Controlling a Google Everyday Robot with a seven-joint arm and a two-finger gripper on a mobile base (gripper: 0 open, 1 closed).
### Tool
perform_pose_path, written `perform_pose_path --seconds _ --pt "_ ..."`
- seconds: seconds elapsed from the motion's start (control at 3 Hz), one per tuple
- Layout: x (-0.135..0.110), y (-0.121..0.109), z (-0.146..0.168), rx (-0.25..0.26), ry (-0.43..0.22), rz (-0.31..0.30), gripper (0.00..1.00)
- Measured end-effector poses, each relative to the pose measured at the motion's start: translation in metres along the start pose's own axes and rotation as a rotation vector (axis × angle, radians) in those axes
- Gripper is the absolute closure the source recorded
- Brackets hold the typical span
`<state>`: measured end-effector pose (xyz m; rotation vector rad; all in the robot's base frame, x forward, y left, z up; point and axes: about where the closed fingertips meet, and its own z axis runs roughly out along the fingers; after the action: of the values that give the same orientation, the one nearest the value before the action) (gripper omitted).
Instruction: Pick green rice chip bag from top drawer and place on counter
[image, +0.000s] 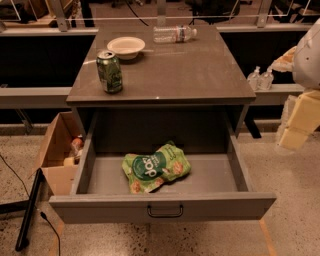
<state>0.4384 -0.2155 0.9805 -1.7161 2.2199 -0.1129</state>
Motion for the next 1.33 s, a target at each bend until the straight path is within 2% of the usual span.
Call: perform_pose_path --seconds 0.33,0.67,1.0,1.33 --pt "0.0 0.0 0.0 0.0 0.0 0.0 0.0" --pt "-0.008 0.005 0.011 0.029 0.004 -0.085 0.0" --pt "-0.037 0.013 0.066 -0.027 -0.085 -0.237 0.0" --pt "-0.09 0.031 0.13 -0.161 -0.277 -0.418 0.0"
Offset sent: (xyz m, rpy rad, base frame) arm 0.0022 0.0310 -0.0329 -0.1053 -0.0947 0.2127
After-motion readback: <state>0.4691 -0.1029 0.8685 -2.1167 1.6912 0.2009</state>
